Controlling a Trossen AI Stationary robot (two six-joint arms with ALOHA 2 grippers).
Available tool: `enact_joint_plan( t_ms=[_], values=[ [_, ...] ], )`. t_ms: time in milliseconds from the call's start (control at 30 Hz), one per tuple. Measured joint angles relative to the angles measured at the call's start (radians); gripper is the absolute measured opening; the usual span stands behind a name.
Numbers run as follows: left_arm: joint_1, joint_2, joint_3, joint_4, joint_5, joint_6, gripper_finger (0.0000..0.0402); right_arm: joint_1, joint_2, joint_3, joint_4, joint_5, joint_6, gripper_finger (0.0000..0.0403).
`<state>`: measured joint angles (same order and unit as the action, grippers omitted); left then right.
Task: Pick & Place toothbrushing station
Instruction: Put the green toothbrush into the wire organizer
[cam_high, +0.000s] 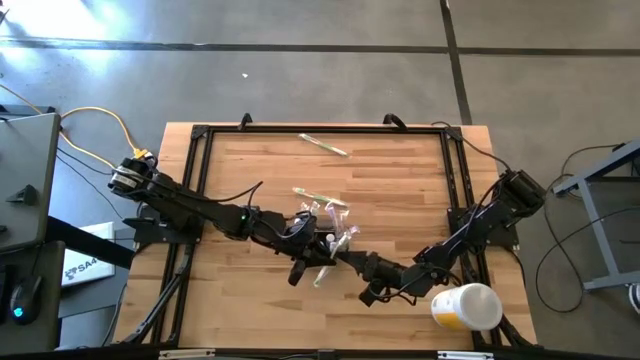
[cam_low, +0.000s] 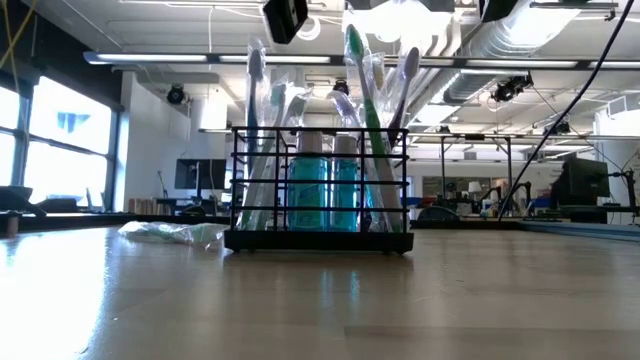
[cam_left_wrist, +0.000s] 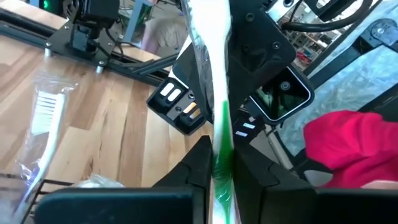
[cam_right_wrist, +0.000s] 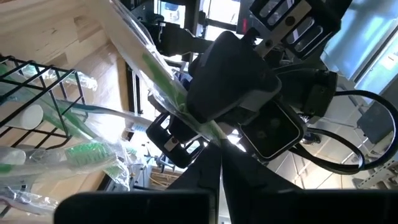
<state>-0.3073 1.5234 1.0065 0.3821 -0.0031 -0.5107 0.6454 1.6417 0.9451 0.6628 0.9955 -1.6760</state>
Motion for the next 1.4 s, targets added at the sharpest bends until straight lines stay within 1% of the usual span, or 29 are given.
enact_joint_plan(
  t_ms=[233, 433, 533, 633, 767, 867, 1000, 1133, 1200, 1233, 1300, 1400],
  values=[
    [-0.001, 0.000, 0.000, 0.002, 0.001, 0.018, 0.0033, 0.033, 0.000, 0.000, 0.004, 0.005, 0.008, 0.0003],
    [-0.001, 0.000, 0.001, -0.004, 0.000, 0.036, 0.0033, 0.069, 0.000, 0.000, 0.026, 0.040, 0.026, 0.0005],
    [-0.001, -0.006, 0.001, -0.019, -0.006, 0.040, 0.0033, 0.087, 0.000, 0.000, 0.090, 0.082, 0.034, 0.0016],
    [-0.001, -0.011, 0.001, -0.019, -0.008, 0.044, 0.0032, 0.102, 0.000, 0.000, 0.133, 0.118, 0.034, 0.0037],
    [-0.001, -0.038, 0.002, -0.056, -0.014, 0.075, 0.0032, 0.118, 0.000, 0.000, 0.219, 0.193, 0.038, 0.0063],
    [-0.011, -0.081, 0.017, -0.163, -0.063, 0.136, 0.0032, 0.122, -0.011, 0.000, 0.283, 0.224, 0.071, 0.0071],
    [-0.050, -0.134, 0.053, -0.299, -0.186, 0.263, 0.0032, 0.111, -0.066, -0.004, 0.370, 0.262, 0.125, 0.0073],
    [-0.120, -0.178, 0.069, -0.369, -0.313, 0.358, 0.0032, 0.072, -0.143, -0.049, 0.421, 0.260, 0.196, 0.0073],
    [-0.156, -0.199, 0.069, -0.391, -0.327, 0.399, 0.0032, 0.047, -0.183, -0.073, 0.426, 0.241, 0.232, 0.0073],
    [-0.172, -0.212, 0.069, -0.411, -0.326, 0.412, 0.0032, 0.030, -0.204, -0.081, 0.429, 0.219, 0.270, 0.0073],
    [-0.197, -0.236, 0.070, -0.416, -0.345, 0.427, 0.0032, -0.013, -0.239, -0.099, 0.427, 0.170, 0.416, 0.0073],
    [-0.233, -0.264, 0.070, -0.446, -0.420, 0.429, 0.0032, -0.092, -0.267, -0.113, 0.356, 0.124, 0.634, 0.0067]
  ],
)
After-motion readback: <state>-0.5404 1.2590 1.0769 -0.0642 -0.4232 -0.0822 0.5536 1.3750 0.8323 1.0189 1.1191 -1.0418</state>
